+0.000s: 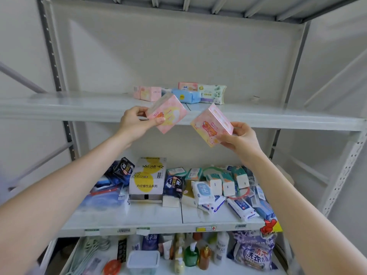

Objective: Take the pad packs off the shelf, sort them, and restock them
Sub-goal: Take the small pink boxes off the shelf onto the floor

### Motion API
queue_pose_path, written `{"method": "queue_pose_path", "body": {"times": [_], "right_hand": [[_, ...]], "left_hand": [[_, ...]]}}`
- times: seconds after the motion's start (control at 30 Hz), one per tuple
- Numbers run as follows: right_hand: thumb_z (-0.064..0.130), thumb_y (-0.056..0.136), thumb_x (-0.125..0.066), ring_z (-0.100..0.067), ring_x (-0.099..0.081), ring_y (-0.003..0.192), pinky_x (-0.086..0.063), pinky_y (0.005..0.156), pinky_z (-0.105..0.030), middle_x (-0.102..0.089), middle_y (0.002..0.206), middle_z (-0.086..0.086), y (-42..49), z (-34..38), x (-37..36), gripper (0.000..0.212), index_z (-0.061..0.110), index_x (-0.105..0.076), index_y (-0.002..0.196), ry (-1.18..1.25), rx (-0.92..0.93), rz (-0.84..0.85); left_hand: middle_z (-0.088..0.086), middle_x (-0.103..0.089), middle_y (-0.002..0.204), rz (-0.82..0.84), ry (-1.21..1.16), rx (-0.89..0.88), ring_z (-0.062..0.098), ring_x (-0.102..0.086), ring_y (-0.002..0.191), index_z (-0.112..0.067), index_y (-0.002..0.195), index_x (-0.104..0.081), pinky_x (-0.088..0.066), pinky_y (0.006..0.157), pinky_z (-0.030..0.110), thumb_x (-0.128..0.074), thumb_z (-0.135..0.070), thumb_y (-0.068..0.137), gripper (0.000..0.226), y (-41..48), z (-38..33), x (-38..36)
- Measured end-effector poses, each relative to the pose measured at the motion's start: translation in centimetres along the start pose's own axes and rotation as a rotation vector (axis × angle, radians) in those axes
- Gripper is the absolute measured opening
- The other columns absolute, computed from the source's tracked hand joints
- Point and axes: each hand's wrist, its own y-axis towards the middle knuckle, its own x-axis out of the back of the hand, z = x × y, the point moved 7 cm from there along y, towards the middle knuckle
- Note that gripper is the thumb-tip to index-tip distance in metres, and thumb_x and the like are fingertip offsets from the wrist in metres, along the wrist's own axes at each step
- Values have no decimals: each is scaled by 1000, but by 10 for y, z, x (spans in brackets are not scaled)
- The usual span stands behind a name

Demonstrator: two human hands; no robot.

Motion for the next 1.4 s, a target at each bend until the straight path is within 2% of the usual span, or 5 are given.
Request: {"method": "queue_pose_path", "body": {"times": [0.4,0.87,1.07,1.23,1.4], "right_hand": [[8,65,-85,-20,-67,95,-58,81,-44,-61,116,-2,-140,-118,25,68,13,-50,123,-283,-199,66],[2,60,-86,-14,-62,99,-52,60,-18,-60,112,4,-337,-267,48,67,15,-49,115,-350,-491,72],[-3,54,-87,-23,-62,104,-58,79,-45,-63,113,-3,-397,-333,61,72,13,-51,114,-356,-635,39],[8,50,-89,-17,-62,104,-56,69,-31,-61,108,7,-430,-390,70,72,19,-50,110,-373,-711,68],[7,55,-88,-12,-60,106,-52,73,-27,-61,103,16,-433,-455,78,66,25,-50,105,-420,-738,123]], "left_hand": [[-2,-65,112,36,107,289,14,-61,103,-16,113,-61,-51,89,33,-90,-36,59,64,-195,96,-5],[-5,-61,105,254,265,552,14,-59,98,-21,107,-57,-43,75,22,-92,-30,58,61,-406,220,-30],[-9,-58,101,329,283,603,8,-55,90,-21,105,-57,-37,66,9,-93,-28,56,61,-458,266,-51],[-6,-62,104,453,289,606,16,-62,97,-22,101,-54,-53,86,34,-95,-23,52,64,-487,316,-85],[-6,-64,104,515,323,605,12,-62,89,-22,105,-56,-52,80,28,-95,-24,49,68,-495,376,-128]]}}
